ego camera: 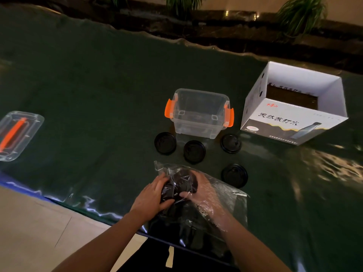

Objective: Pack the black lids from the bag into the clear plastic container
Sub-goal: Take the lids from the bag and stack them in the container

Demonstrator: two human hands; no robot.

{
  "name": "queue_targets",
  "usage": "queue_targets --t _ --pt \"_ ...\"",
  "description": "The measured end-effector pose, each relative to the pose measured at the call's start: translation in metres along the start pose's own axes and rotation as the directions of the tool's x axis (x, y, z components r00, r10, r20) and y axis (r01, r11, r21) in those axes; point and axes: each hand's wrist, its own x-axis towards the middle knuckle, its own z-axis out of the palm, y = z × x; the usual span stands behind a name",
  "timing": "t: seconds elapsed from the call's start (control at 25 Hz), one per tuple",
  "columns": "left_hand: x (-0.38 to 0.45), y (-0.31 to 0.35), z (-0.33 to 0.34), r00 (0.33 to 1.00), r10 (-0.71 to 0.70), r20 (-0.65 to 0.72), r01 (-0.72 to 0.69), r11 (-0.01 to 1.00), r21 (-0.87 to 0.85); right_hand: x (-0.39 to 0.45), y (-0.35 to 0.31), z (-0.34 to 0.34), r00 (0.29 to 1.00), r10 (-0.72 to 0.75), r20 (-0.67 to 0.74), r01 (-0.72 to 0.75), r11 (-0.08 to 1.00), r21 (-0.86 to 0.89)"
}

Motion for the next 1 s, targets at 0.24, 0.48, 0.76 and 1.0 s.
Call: queue_targets --t 0.24,0.48,0.76,1.0 --pt "-0.003 -0.002 -0.001 1.0 0.022 -0.004 -0.022 0.999 0.035 -0.007 0.0 -0.006 0.996 -0.081 -0.04 0.087 0.976 0.201" --pt "-0.003 0.004 -0.003 0.998 0.059 -0.025 -0.056 0.991 0.122 -0.024 -0.01 0.011 0.972 -0.039 -0.23 0.032 0.999 -0.036" --pt "-0.008 0.014 0.0 0.995 0.093 -0.039 -0.079 0.956 0.284 -0.028 -0.023 0.02 0.947 0.051 -0.316 -0.092 0.989 -0.118" --pt "-0.005 0.015 0.004 0.999 0.044 -0.003 -0.041 0.954 0.298 -0.06 -0.003 0.011 0.959 -0.014 -0.283 -0.059 0.967 -0.247"
